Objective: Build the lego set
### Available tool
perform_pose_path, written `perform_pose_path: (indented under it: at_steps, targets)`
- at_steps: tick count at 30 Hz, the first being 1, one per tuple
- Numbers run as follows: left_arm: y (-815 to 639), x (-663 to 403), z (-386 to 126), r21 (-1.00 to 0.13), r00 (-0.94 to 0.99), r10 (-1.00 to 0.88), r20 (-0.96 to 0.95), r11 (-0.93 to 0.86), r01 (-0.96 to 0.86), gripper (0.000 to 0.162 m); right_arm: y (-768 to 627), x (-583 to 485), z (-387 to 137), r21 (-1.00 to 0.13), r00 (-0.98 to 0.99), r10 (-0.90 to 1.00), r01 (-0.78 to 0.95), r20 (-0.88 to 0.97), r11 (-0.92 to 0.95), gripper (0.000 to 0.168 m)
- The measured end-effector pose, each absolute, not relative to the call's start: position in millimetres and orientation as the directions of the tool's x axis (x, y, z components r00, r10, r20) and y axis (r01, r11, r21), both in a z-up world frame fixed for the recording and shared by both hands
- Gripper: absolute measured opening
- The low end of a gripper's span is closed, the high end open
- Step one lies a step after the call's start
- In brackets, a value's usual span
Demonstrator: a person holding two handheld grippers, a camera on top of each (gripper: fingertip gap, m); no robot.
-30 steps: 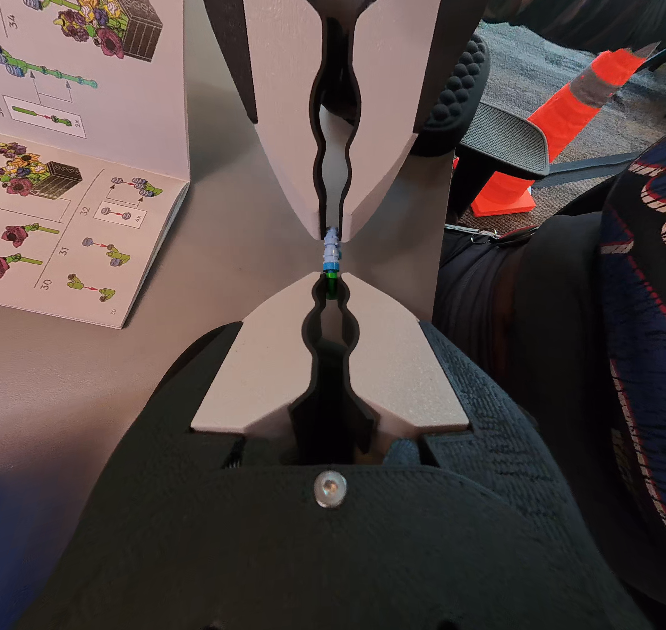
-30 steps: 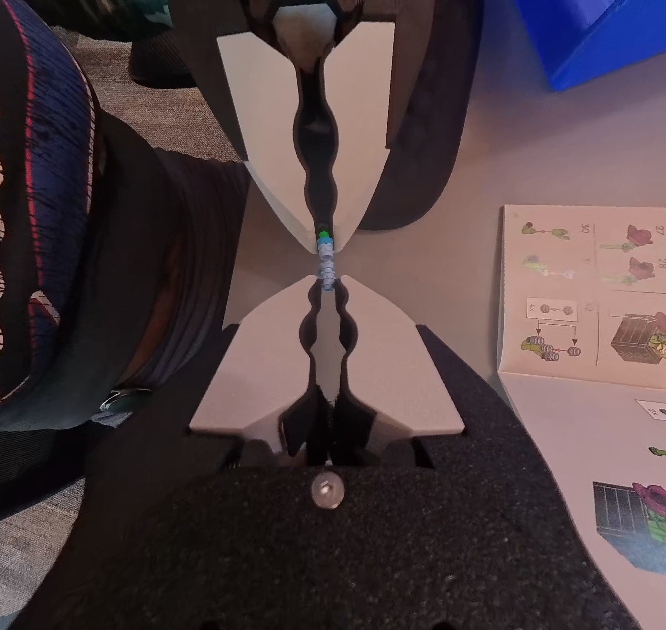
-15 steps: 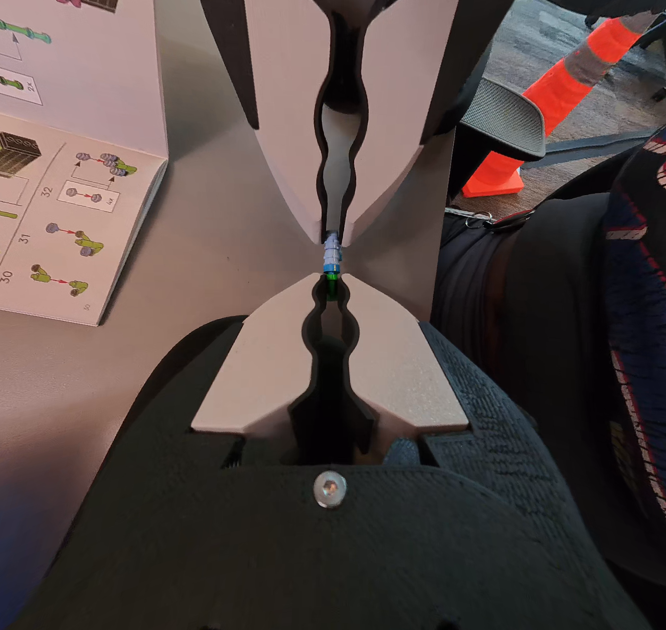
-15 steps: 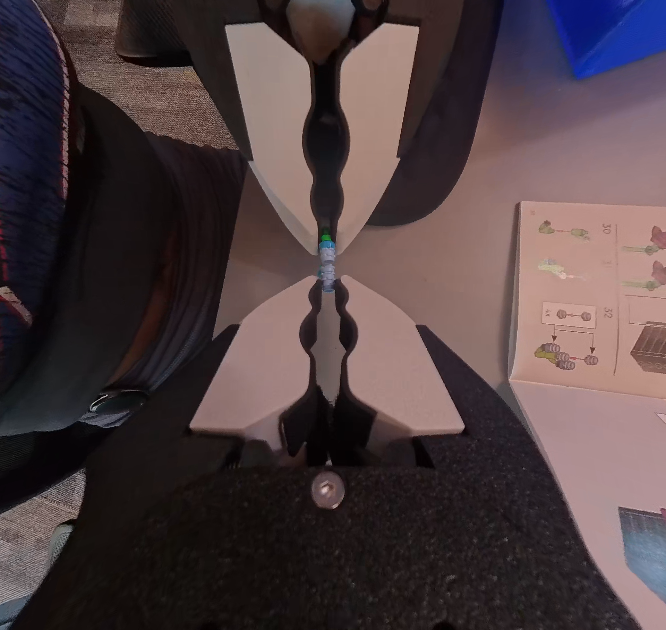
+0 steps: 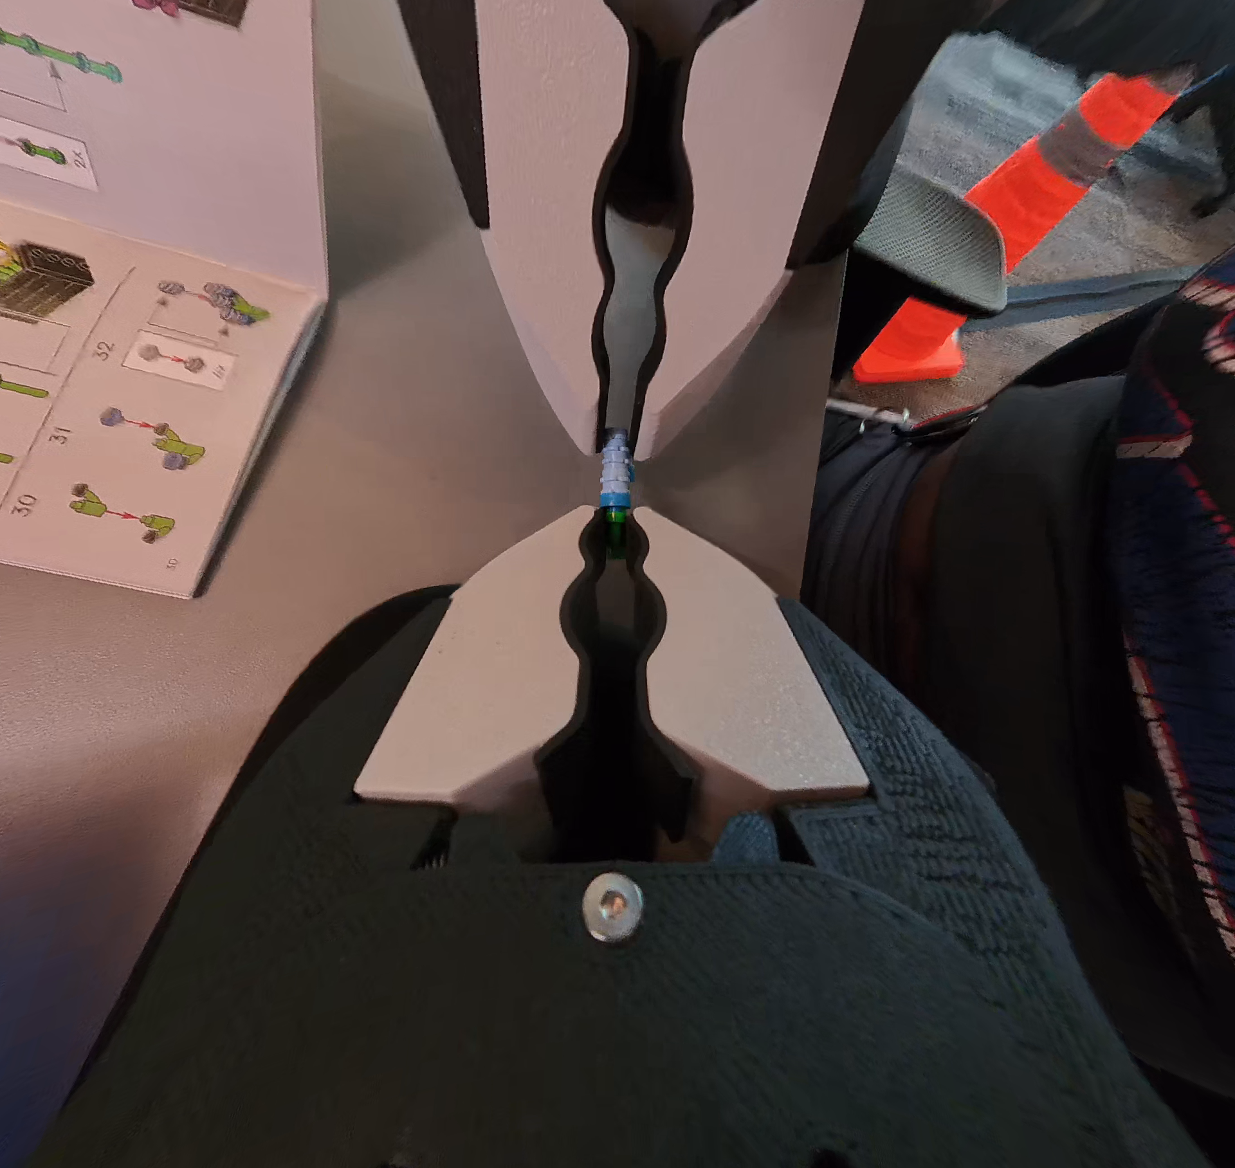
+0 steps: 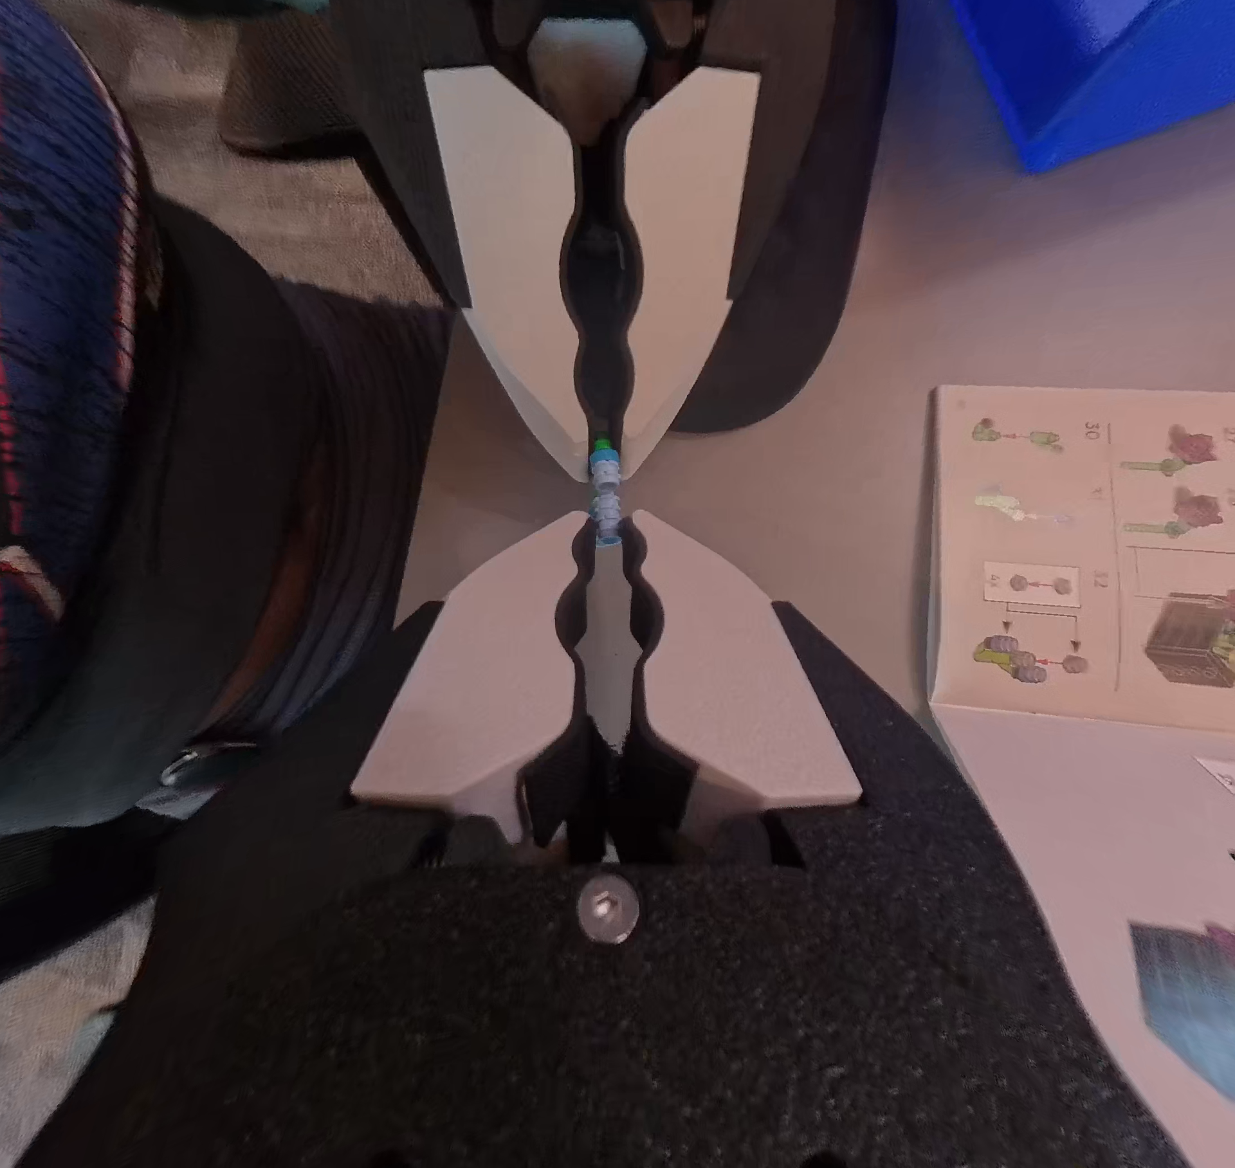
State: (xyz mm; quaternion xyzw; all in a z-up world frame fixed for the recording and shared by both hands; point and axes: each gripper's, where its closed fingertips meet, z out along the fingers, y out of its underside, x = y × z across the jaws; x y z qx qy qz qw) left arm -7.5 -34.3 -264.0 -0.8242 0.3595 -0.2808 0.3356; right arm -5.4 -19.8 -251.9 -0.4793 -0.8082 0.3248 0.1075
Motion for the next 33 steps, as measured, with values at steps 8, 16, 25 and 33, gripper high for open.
perform_pose_path:
  at_steps: [8,16,25,33]
  targets:
    - [-12.4,-19.9,-157.2,-0.899,0.52,-0.737,0.431,-0.303,0.315,0.005,17.6,-12.8,-137.4,-0.935,-0.316,0.881,0.168,-0.352,-0.313,0.032]
    - [-16.9,0.2,-132.9,-0.89,0.503,-0.758,0.415,-0.222,0.399,0.006,-14.6,-12.5,-127.8,-0.928,-0.409,0.839,0.062,-0.36,-0.368,0.005]
    - [-22.8,9.5,-131.3,-0.887,0.508,-0.758,0.409,-0.201,0.415,0.006,-22.0,-1.2,-124.0,-0.919,-0.405,0.832,0.06,-0.38,-0.39,0.008]
    - [-15.7,5.3,-168.6,-0.938,0.647,-0.684,0.336,-0.307,0.163,0.036,23.8,35.3,-168.2,-0.882,-0.184,0.882,0.289,-0.433,-0.373,0.005]
